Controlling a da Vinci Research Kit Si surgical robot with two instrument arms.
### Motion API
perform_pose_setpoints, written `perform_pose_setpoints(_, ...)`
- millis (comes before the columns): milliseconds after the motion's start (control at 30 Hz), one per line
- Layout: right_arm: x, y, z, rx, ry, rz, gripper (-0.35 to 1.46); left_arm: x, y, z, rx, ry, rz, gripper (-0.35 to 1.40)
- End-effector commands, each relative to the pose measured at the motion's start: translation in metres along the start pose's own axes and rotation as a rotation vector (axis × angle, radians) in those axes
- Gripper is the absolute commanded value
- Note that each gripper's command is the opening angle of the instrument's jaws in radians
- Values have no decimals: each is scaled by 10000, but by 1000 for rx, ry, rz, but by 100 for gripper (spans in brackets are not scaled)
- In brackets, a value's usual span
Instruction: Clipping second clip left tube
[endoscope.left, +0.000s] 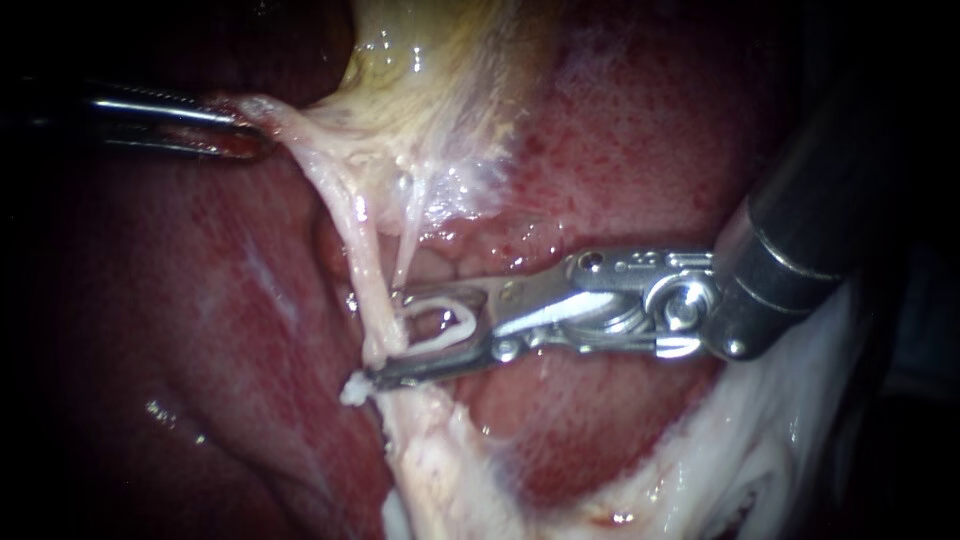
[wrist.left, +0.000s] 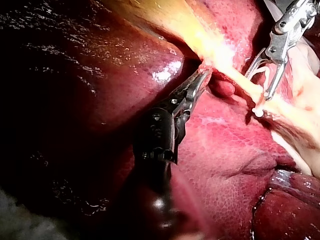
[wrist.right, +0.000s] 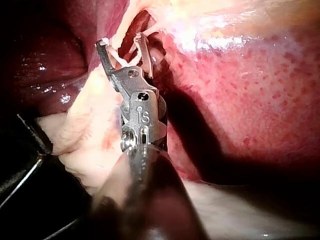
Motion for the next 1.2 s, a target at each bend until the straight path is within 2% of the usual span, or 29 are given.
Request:
perform_pose_setpoints(33, 0, 0, -1, 0, 0, 0, 45, 0, 0, 0, 0, 0, 0, -35)
perform_pose_setpoints(533, -11, 3, -20, 25, 1, -2, 48, 0, 0, -1, 0, 0, 0, -35)
perform_pose_setpoints(900, -15, -1, -46, 42, 0, -3, 49, -1, 0, -1, -1, 0, 0, -35)
perform_pose_setpoints(1033, -13, -4, -54, 62, 16, 0, 49, -1, 0, -2, -1, 0, 0, -35)
perform_pose_setpoints(1200, -4, -14, -56, 109, 48, 5, 49, -1, 0, -2, -1, 0, 0, -35)
